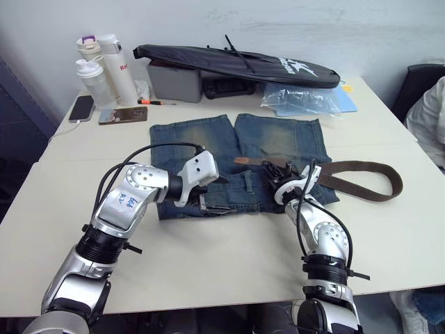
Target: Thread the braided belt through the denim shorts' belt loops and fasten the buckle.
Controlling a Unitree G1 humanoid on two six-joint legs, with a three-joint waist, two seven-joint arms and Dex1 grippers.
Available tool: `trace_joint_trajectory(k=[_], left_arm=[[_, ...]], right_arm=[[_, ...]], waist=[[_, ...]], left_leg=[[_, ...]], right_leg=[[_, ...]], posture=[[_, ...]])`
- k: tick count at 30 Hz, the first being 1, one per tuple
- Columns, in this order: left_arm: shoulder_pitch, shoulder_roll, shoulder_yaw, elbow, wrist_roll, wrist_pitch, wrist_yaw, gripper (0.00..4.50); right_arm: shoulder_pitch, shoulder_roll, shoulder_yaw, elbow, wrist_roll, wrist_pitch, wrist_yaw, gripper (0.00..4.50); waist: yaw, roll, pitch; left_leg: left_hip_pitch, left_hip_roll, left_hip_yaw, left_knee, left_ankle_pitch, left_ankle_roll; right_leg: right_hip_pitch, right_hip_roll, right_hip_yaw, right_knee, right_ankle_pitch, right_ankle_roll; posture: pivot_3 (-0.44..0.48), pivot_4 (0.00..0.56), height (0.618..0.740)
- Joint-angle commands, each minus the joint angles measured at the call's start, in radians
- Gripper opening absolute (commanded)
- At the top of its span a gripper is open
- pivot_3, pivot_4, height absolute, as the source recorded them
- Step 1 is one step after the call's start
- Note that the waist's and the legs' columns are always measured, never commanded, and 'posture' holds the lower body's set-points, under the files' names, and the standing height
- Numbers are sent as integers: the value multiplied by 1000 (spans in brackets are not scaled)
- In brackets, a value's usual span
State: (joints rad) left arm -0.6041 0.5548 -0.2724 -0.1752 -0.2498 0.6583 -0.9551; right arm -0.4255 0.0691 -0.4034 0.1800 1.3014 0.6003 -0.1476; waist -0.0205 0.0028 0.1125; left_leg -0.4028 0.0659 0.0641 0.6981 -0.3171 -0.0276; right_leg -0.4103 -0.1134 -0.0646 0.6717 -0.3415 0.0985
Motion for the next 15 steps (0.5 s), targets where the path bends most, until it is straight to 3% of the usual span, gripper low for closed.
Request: trace_joint_trajectory(k=[1,8,12,15], left_arm=[[4,16,37,-47,-18,13,8,4500],[40,39,56,-99,-33,52,28,4500],[49,44,60,-111,-39,60,37,4500],[60,52,68,-116,-42,63,39,4500]], right_arm=[[38,7,-41,7,-2,-16,-3,17],[101,-15,-57,-229,176,24,158,17],[137,-81,-53,-269,275,109,211,17],[191,-194,-45,-279,296,199,250,17]], waist=[[4,1,0],[21,10,7],[19,10,11],[19,10,12]], left_leg=[[0,0,0,0,0,0],[-5,-1,0,-2,-1,0],[-5,-1,1,-3,-2,1],[-5,-1,1,-4,-3,1]], right_leg=[[0,0,0,0,0,-1],[-4,0,0,-1,0,3],[-4,0,0,1,-1,3],[-4,0,0,-2,-1,4]], posture=[[0,150,642],[0,150,642],[0,150,642],[0,150,642]])
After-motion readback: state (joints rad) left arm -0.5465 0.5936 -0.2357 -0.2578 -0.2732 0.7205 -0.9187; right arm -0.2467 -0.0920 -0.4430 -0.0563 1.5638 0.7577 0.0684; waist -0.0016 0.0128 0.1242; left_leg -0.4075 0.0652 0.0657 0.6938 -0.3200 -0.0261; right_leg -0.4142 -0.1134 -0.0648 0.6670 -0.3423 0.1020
